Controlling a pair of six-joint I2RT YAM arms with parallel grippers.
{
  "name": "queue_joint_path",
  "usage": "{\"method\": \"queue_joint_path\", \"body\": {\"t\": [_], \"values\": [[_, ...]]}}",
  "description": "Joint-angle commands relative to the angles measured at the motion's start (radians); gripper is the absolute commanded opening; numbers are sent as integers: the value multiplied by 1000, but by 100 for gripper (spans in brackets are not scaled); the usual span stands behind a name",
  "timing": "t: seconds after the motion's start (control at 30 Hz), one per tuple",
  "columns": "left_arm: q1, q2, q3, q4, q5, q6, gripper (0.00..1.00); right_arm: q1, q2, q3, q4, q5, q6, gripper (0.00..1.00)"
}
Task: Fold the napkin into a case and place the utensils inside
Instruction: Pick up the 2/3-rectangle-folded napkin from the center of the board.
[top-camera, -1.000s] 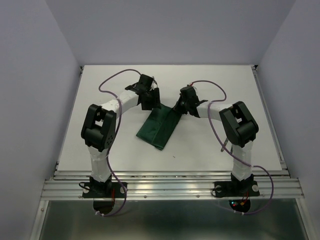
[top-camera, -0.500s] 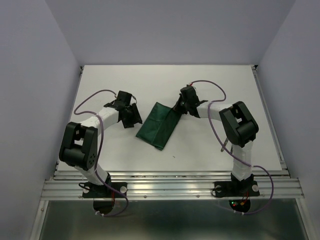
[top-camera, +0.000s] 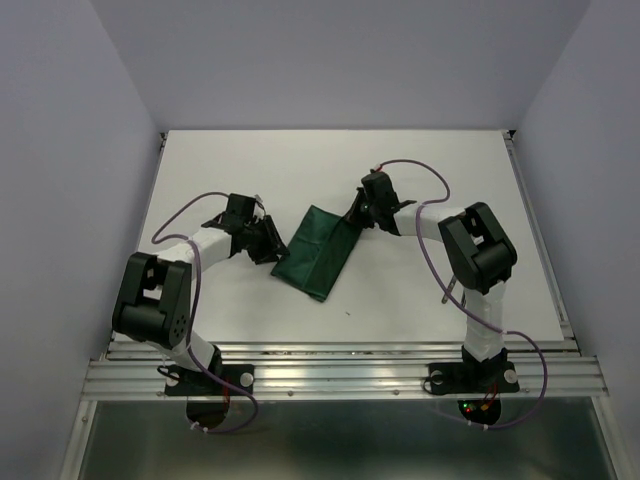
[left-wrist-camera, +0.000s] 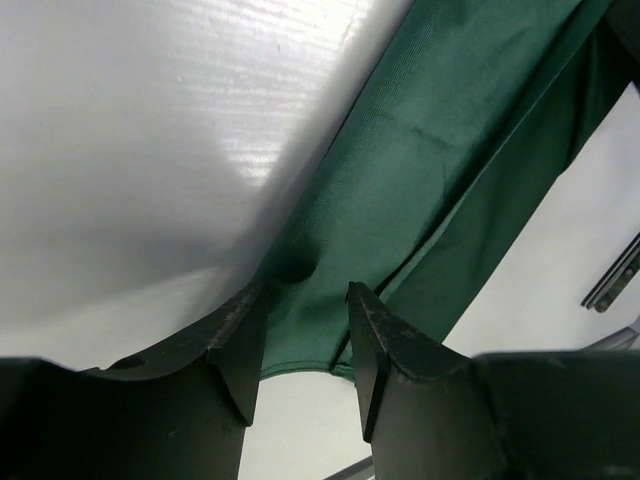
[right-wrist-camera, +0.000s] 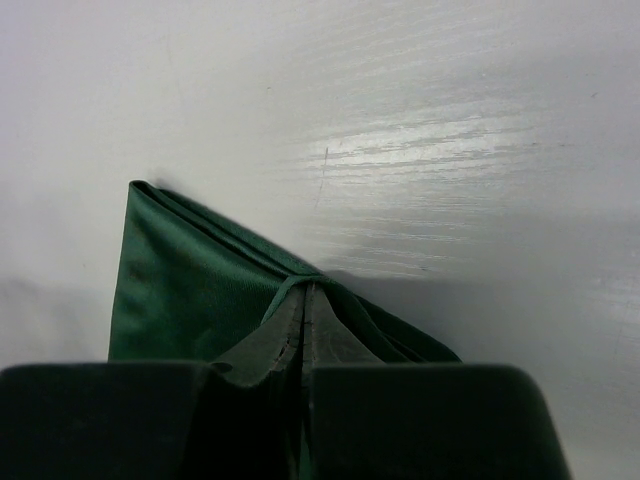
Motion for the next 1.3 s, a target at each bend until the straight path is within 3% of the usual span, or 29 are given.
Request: {"method": "queue_joint_path", "body": {"t": [0.0,0.2,0.33,0.6,0.83,0.93,1.27], "values": [[-5,6,-41,48,78,10,51,2,36,-14,-103,-4,-80,1],[-10,60,50,22,23,48,56,2,21,-17,-111,-9,-124,1],[-17,142,239,-52,-110,74,60,2,16,-23,-111,-11,-153,1],[-56,337,470,-89,-91,103,68,2,23,-25,-110,-21,-150,1],[-106,440,539,-155,-129,145,68,2,19,-29,-110,-27,-150,1],[-117,462,548,-165,-128,152,65,2,19,-26,-108,-29,-147,1],[-140,480,544,-170,-106,157,38,2,16,-23,-105,-31,-135,1]]}}
